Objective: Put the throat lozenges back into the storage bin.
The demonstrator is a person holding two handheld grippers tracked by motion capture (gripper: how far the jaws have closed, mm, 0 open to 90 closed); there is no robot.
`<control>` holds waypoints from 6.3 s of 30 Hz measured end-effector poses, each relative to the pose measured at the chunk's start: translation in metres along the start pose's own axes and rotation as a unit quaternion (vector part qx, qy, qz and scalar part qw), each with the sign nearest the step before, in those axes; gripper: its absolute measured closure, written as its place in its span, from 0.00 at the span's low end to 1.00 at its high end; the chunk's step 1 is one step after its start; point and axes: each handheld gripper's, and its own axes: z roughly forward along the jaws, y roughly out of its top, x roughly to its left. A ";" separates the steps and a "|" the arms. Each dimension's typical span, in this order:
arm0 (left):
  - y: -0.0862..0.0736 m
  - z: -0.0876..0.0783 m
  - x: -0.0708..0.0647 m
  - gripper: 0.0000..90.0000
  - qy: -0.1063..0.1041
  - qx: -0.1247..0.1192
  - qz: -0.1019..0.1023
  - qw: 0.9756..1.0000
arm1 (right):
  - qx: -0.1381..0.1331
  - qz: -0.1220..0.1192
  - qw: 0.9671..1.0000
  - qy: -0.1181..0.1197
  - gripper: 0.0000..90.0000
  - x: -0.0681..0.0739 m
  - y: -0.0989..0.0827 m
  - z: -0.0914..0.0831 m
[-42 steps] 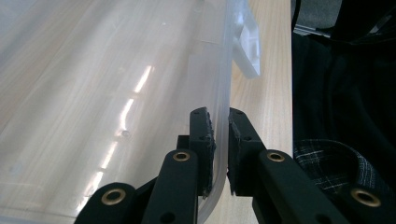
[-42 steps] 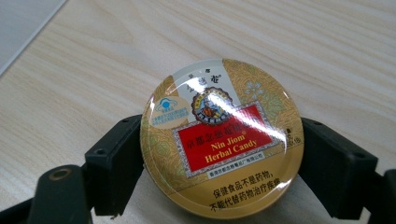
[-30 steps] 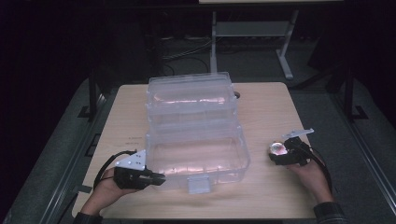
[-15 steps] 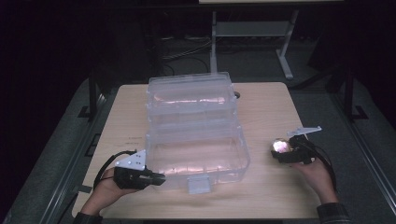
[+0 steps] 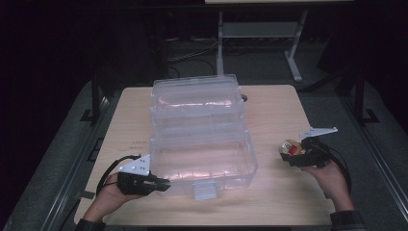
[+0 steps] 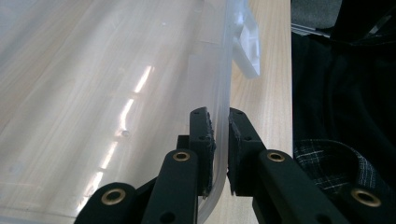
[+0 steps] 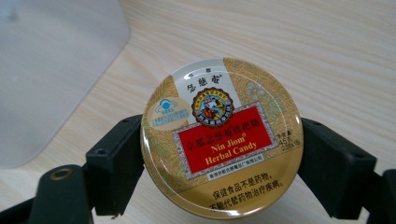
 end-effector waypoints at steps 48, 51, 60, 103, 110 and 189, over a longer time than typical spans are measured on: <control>0.000 0.000 0.000 0.91 0.000 0.000 -0.001 1.000 | -0.049 -0.078 0.992 0.085 0.22 0.048 0.039 -0.053; 0.000 0.000 0.000 0.91 0.000 0.000 -0.001 1.000 | -0.049 -0.085 0.991 0.091 0.22 0.052 0.042 -0.054; 0.000 0.000 0.000 0.91 0.000 0.000 -0.002 1.000 | -0.042 -0.103 0.989 0.102 0.22 0.065 0.048 -0.050; 0.000 0.000 0.000 0.91 0.000 0.000 -0.001 1.000 | 0.009 -0.181 0.968 0.171 0.22 0.126 0.071 -0.016; 0.000 0.000 0.000 0.91 0.000 0.001 -0.001 1.000 | 0.017 -0.192 0.967 0.166 0.22 0.130 0.070 -0.010; 0.001 0.000 0.000 0.91 -0.002 0.001 -0.001 1.000 | -0.050 -0.222 0.951 0.209 0.51 0.098 0.130 -0.033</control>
